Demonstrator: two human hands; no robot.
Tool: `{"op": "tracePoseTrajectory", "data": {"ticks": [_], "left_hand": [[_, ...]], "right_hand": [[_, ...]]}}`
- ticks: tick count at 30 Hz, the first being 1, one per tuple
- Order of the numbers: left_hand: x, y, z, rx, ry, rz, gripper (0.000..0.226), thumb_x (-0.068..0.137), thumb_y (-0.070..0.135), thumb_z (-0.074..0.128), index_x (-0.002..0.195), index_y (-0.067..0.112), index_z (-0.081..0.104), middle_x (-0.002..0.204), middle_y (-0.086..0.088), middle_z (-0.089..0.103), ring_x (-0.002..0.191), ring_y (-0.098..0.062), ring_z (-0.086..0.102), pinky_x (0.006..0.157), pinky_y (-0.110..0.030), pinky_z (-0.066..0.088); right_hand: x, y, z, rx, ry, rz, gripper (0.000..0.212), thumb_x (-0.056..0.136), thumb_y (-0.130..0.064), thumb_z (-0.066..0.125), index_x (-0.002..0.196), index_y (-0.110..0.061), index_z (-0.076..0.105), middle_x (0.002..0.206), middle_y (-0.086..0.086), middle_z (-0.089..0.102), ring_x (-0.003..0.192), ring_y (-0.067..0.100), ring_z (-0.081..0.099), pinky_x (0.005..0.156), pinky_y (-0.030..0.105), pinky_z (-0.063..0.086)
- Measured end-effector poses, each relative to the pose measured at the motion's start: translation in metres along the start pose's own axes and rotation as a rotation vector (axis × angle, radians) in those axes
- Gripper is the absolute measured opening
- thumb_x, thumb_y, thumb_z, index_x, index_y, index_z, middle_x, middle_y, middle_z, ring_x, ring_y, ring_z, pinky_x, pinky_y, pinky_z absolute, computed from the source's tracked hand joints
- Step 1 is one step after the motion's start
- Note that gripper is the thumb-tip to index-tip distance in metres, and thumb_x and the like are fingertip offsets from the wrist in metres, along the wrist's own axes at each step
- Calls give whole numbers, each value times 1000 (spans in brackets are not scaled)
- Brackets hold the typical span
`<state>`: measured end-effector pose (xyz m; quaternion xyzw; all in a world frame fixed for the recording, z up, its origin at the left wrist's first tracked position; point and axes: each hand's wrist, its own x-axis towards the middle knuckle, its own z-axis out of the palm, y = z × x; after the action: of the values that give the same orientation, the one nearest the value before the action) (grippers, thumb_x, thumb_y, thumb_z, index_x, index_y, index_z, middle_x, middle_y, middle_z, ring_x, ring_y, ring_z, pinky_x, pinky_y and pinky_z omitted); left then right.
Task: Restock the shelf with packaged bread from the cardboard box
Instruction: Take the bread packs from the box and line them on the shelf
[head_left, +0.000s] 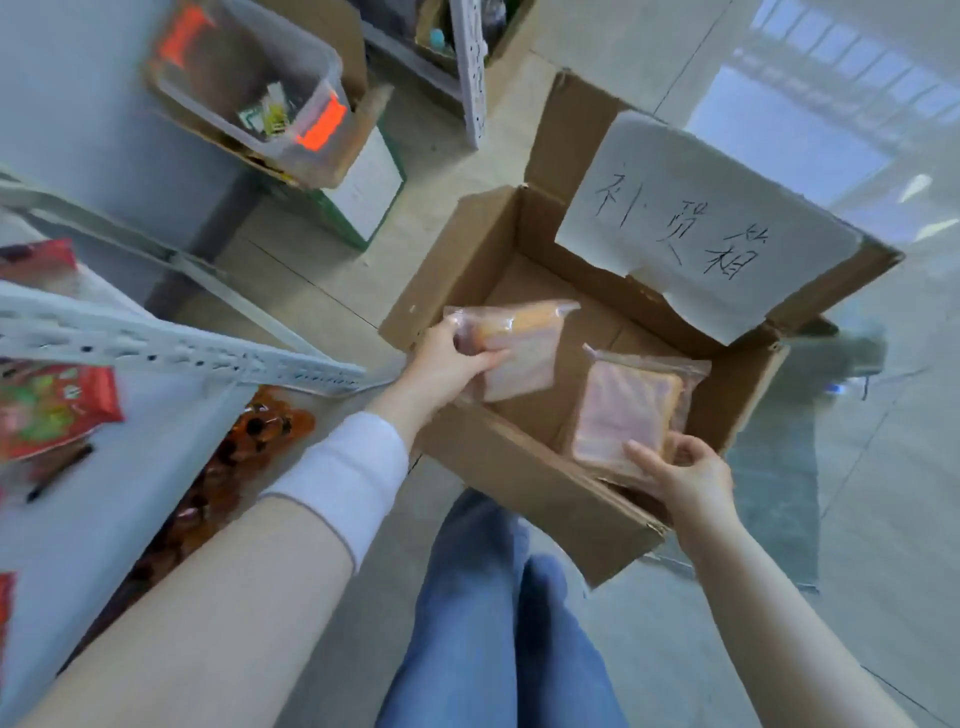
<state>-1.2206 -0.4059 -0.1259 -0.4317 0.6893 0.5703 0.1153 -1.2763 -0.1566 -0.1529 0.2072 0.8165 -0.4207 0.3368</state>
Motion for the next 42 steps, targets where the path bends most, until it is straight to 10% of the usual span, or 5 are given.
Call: {"op": "tracePoseTrajectory", "data": {"ticks": [12, 25, 34, 42], "left_hand": [[-389, -14, -264, -227, 747, 439, 33, 78, 22, 71, 92, 42, 49, 92, 20, 58, 81, 13, 56, 72, -2, 43], [-658, -259, -554, -438, 1468, 420, 26, 87, 12, 59, 108, 17, 45, 86, 14, 55, 68, 22, 54, 63, 1, 40], [-630, -320, -710, -542, 1588, 325, 35, 93, 13, 51, 126, 7, 45, 101, -2, 53, 89, -14, 50, 67, -10, 41], [-589, -333, -758, -557, 1498, 300, 61, 86, 34, 50, 139, 7, 32, 134, -26, 41, 128, -38, 37, 109, -49, 30]], "right_hand": [[-360, -129, 43, -3, -601, -580, 39, 58, -38, 81, 91, -22, 67, 89, 4, 74, 85, 23, 71, 78, 38, 56], [-732, -114, 359, -71, -1118, -935, 29, 74, -10, 75, 90, -21, 53, 84, 3, 69, 71, 15, 68, 65, 26, 54], [-824, -128, 546, -78, -985, -1049, 28, 81, -9, 69, 98, -16, 47, 76, -5, 58, 63, 8, 55, 53, 12, 45], [-834, -119, 581, -239, -473, -1562, 76, 77, -3, 68, 141, -9, 28, 141, 23, 24, 123, 32, 23, 101, 24, 15]]}}
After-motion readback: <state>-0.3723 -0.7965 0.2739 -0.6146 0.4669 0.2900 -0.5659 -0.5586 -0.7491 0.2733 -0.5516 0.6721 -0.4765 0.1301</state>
